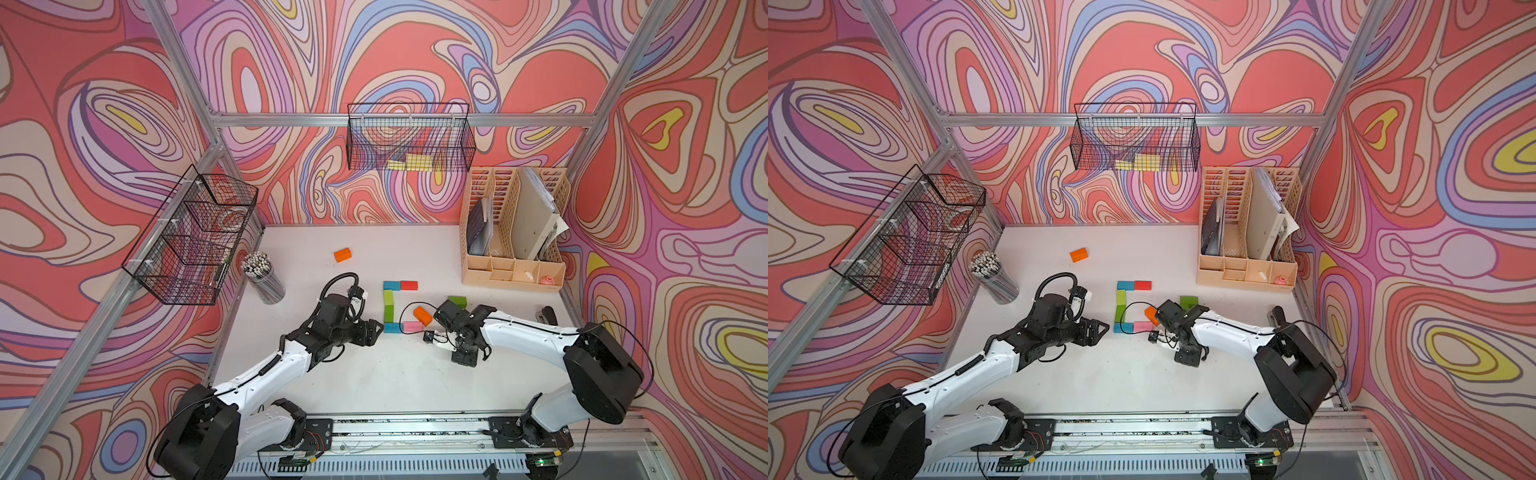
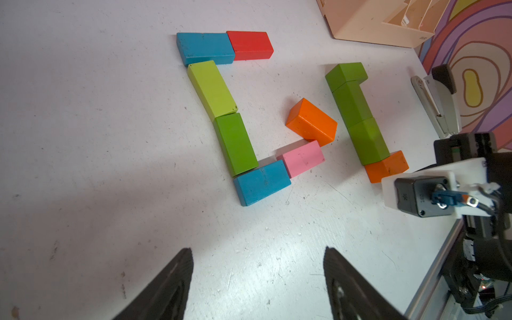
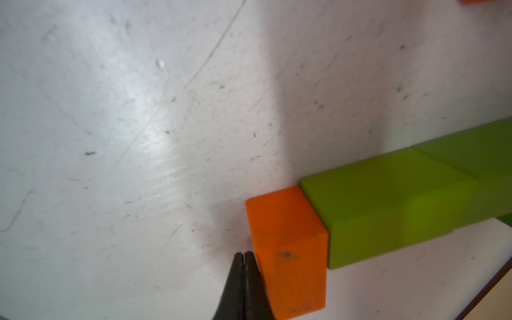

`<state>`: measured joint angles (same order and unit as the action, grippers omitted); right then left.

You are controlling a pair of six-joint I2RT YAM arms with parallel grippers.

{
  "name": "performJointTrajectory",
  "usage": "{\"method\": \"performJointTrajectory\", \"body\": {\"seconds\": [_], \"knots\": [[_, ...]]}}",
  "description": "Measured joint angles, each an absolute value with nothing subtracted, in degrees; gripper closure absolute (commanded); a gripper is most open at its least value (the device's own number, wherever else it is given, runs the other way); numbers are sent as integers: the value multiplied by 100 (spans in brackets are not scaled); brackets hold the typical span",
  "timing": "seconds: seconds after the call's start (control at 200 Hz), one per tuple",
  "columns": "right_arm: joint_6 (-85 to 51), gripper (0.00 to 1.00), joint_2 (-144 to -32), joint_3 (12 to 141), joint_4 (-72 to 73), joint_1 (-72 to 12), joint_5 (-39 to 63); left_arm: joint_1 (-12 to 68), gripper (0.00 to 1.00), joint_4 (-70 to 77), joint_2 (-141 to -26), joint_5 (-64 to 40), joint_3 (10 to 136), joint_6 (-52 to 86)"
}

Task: Assemble the letter c with building blocks
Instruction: Assemble the building block at the center of the board.

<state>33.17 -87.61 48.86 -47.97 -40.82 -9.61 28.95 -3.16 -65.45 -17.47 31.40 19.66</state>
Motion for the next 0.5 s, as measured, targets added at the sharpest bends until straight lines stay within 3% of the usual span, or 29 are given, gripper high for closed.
{"method": "performJointTrajectory", "body": {"seconds": [0.245, 0.496], "knots": [[3317, 100, -8619, 4886, -4842, -4080, -840, 2895, 23, -316, -6545, -1745, 3140, 1962], [3026, 100, -7078, 4696, -4842, -3983, -775, 2895, 23, -316, -6545, -1741, 3140, 1953]]}}
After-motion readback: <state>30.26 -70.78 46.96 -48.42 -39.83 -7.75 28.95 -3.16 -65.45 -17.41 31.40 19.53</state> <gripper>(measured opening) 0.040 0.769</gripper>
